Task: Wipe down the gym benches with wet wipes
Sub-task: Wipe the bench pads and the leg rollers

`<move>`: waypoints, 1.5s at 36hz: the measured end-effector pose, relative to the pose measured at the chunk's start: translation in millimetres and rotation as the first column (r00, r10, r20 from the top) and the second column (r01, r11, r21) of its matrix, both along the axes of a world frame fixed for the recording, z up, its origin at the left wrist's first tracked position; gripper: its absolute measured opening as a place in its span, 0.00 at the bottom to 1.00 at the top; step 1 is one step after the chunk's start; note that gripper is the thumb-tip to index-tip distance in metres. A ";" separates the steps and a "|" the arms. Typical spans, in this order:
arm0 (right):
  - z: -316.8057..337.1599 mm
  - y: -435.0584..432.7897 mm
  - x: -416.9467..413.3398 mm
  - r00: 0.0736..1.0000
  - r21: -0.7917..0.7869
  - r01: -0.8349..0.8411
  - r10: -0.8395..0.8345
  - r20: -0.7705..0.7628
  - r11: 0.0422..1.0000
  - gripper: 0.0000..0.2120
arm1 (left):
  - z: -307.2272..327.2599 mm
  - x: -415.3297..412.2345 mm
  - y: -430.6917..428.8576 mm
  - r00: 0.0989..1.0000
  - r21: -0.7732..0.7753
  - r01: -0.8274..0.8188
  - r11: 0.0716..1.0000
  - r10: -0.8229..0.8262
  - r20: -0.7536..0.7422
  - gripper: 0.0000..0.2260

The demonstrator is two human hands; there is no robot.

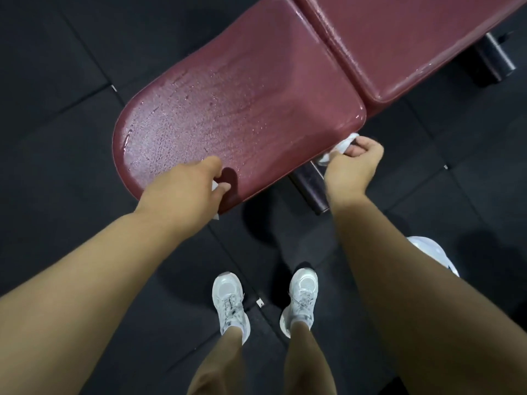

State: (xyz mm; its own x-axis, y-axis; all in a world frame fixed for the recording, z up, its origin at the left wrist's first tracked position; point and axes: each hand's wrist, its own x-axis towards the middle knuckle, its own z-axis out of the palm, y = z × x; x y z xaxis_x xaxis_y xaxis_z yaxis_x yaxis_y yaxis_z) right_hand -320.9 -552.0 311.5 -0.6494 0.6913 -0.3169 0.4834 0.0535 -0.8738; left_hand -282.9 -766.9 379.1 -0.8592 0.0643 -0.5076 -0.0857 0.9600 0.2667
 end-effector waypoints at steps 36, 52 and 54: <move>14.3 192.7 -136.2 0.964 0.181 -0.266 0.260 0.057 0.947 0.09 | -1.3 -186.9 229.2 0.995 -0.023 0.037 0.999 -0.039 -0.096 0.23; 15.1 138.8 -80.7 0.986 -0.244 -0.152 0.165 0.034 0.958 0.20 | -6.7 -200.8 228.3 0.992 0.031 0.124 0.992 -0.123 -0.036 0.19; 13.0 127.2 -73.2 0.984 -0.239 -0.134 0.157 0.079 0.962 0.19 | -5.5 -204.3 226.7 0.989 0.046 0.146 0.988 -0.145 -0.027 0.18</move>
State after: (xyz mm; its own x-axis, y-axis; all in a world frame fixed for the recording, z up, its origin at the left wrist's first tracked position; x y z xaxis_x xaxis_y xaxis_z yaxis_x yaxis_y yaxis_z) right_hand -394.1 -424.7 324.5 -0.6963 0.4915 -0.5230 0.5675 -0.0690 -0.8204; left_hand -487.2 -540.2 373.6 -0.8504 0.2130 -0.4811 0.0604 0.9479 0.3129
